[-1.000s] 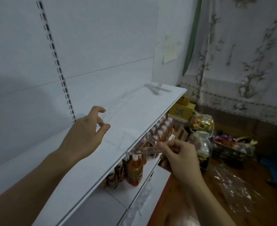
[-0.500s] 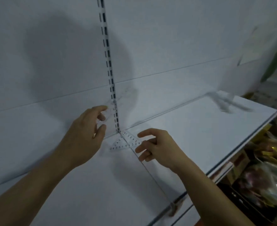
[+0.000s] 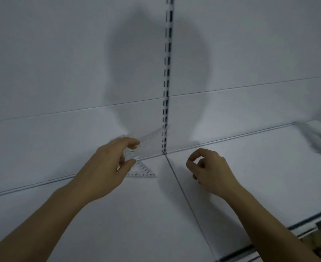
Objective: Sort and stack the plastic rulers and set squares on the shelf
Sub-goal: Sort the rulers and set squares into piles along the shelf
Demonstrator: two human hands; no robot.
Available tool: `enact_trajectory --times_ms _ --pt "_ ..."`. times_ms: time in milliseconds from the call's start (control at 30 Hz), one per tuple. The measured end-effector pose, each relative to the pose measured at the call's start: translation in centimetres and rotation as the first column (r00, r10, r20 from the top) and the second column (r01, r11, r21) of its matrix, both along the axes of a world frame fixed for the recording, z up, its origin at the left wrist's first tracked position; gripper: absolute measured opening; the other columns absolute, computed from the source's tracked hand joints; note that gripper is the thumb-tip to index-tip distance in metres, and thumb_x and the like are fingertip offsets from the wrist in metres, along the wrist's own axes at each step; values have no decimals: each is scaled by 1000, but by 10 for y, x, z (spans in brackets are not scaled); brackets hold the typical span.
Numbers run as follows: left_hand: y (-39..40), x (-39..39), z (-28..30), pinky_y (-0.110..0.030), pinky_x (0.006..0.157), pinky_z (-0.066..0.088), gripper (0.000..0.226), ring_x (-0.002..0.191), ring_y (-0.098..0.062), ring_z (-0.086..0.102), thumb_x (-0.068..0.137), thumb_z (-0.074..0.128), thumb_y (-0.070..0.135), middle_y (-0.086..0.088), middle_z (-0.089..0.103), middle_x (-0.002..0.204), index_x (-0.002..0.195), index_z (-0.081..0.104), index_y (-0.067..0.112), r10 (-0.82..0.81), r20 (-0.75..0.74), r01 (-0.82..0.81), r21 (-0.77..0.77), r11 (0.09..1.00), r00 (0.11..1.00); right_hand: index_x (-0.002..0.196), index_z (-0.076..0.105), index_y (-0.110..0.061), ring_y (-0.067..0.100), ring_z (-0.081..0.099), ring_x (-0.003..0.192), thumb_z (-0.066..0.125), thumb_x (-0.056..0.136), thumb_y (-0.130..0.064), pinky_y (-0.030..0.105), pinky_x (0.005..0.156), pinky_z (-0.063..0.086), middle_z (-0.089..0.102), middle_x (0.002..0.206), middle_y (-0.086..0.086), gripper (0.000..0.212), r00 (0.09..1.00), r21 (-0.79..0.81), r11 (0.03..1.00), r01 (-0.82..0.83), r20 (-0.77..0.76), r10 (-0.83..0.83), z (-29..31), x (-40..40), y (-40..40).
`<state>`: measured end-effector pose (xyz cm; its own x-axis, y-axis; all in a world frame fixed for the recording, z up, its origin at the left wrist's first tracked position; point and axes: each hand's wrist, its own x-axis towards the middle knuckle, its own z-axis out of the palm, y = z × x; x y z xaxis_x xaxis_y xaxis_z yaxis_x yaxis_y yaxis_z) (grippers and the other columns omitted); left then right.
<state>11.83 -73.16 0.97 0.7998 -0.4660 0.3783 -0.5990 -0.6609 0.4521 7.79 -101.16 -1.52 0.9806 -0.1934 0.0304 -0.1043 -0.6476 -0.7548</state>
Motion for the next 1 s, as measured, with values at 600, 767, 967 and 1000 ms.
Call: enact_trajectory --times_ms 600,767,967,1000 --pt "-501 38 -41 -25 84 45 41 87 -11 57 91 63 8 0 55 115 128 60 25 -362 -69 361 -28 932 930 135 45 -36 15 33 135 63 92 -28 35 110 37 41 142 -8 47 787 -197 765 613 234 -571 -20 -125 -354" --pt "-567 45 -51 -33 94 49 44 106 -20 61 91 66 16 -1 60 121 132 57 29 -328 -139 335 26 942 934 133 47 -36 13 28 137 62 93 -30 34 110 34 39 143 -9 42 828 -245 792 559 217 -517 -19 -114 -404" --pt "-535 49 -38 -37 104 43 49 121 -22 55 94 63 33 -3 57 133 141 49 23 -189 -115 202 108 973 975 134 48 -38 12 20 141 57 97 -37 37 118 25 33 151 -10 38 924 -320 867 382 150 -351 -16 -88 -413" --pt "-523 47 -35 -35 105 42 49 122 -22 54 95 61 33 -3 56 135 141 49 22 -170 -99 182 119 976 980 137 46 -38 12 18 142 55 98 -39 37 118 23 31 152 -10 39 950 -358 881 311 126 -284 -17 -82 -410"
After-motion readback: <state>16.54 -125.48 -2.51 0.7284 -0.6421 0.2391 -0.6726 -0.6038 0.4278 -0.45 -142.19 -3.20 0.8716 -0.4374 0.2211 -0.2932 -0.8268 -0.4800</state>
